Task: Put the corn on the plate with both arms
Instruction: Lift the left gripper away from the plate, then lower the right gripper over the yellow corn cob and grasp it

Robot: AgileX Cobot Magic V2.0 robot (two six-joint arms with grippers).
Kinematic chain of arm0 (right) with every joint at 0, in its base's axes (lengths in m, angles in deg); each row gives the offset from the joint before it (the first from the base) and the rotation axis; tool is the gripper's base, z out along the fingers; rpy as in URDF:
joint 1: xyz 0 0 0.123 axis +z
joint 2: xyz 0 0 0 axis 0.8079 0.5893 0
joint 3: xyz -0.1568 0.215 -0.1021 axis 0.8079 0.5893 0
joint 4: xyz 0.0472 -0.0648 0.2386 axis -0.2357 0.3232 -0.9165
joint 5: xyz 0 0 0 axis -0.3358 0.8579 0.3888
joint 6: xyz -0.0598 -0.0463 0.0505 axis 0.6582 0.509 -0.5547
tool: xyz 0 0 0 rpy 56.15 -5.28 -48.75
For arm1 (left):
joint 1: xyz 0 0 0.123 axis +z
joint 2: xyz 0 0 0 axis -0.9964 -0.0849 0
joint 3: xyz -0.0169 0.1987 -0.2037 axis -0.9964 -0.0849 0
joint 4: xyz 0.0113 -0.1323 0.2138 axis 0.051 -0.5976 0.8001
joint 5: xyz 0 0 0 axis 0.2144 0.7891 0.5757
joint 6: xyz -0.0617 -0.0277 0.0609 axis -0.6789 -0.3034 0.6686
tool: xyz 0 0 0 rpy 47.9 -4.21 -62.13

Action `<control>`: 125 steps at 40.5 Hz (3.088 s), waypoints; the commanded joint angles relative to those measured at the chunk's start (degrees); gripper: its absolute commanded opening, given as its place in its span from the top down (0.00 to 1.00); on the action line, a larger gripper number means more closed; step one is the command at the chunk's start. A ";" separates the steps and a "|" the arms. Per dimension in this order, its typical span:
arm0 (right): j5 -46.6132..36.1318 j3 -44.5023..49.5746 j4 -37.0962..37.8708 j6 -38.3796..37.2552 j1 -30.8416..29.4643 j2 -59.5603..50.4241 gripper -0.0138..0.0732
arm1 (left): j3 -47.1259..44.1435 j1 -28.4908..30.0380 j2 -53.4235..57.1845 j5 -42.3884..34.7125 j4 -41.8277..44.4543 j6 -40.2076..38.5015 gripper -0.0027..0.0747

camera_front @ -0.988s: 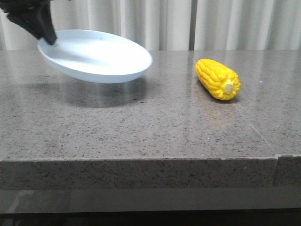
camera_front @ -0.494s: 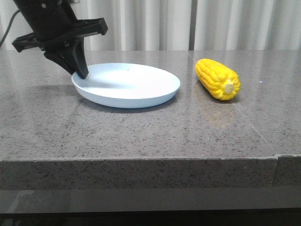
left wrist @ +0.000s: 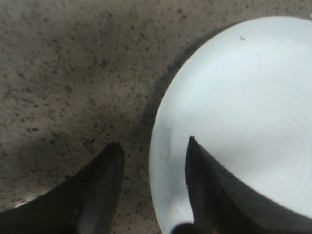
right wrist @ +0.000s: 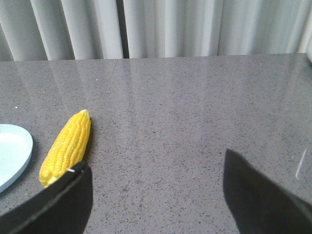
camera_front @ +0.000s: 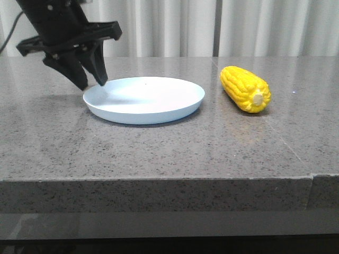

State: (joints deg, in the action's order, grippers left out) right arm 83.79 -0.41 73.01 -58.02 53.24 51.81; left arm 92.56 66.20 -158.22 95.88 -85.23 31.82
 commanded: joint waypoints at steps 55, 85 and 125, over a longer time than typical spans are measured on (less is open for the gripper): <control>-4.23 -2.09 -0.29 0.48 -0.19 0.75 0.17 | -62.67 12.85 84.39 -34.90 11.53 2.46 0.99; -3.12 -10.14 -5.99 0.48 -0.19 17.44 0.17 | -63.99 12.85 89.41 -35.27 11.53 3.03 0.99; 13.45 -47.41 -13.79 0.48 14.66 75.23 0.17 | -63.99 12.85 89.41 -35.27 11.53 3.03 0.99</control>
State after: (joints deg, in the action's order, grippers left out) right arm 98.22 -45.18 60.44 -58.02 67.97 128.05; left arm 27.04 79.14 -68.30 65.36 -73.70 34.84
